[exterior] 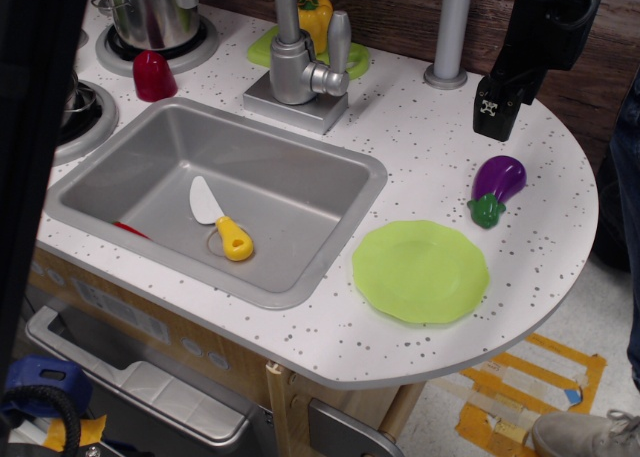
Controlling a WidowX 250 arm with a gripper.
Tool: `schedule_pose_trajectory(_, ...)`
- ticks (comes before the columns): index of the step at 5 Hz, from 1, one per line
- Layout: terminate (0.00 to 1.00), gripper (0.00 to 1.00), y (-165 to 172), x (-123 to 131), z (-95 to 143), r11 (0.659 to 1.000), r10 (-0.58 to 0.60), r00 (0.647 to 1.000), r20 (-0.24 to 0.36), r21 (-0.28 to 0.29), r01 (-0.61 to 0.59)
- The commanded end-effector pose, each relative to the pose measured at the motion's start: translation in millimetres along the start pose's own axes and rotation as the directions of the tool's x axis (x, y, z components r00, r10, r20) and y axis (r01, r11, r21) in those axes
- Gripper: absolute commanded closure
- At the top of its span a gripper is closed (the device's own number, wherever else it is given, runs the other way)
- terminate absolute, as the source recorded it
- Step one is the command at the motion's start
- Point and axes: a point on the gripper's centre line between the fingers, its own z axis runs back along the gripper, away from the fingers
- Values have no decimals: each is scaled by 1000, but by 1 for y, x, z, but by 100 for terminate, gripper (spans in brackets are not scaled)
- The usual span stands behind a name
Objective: Put eggplant on plate
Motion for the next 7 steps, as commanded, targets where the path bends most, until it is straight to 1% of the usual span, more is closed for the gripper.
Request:
schedule_pose_trajectory(1, 0, 0, 0, 0, 0, 1000, 0, 1000, 0, 0, 0)
schedule_pose_trajectory(2, 0, 0, 0, 3, 3, 993, 118, 993, -22, 15, -118)
schedule_pose_trajectory(3, 0, 0, 1, 4, 7, 966, 259, 965, -47, 35, -258)
schedule_pose_trajectory(4, 0, 0, 5, 3, 11, 876, 478, 878, -2, 64, -477)
schedule_pose_trajectory(5, 0, 0, 8, 4, 13, 729, 677, 735, 31, 109, -676)
schedule_pose_trajectory(6, 0, 0, 13, 3, 12, 569, 812, 579, 80, 113, -814)
schedule_pose_trajectory(7, 0, 0, 17, 4, 6, 470, 867, 479, 135, 95, -878)
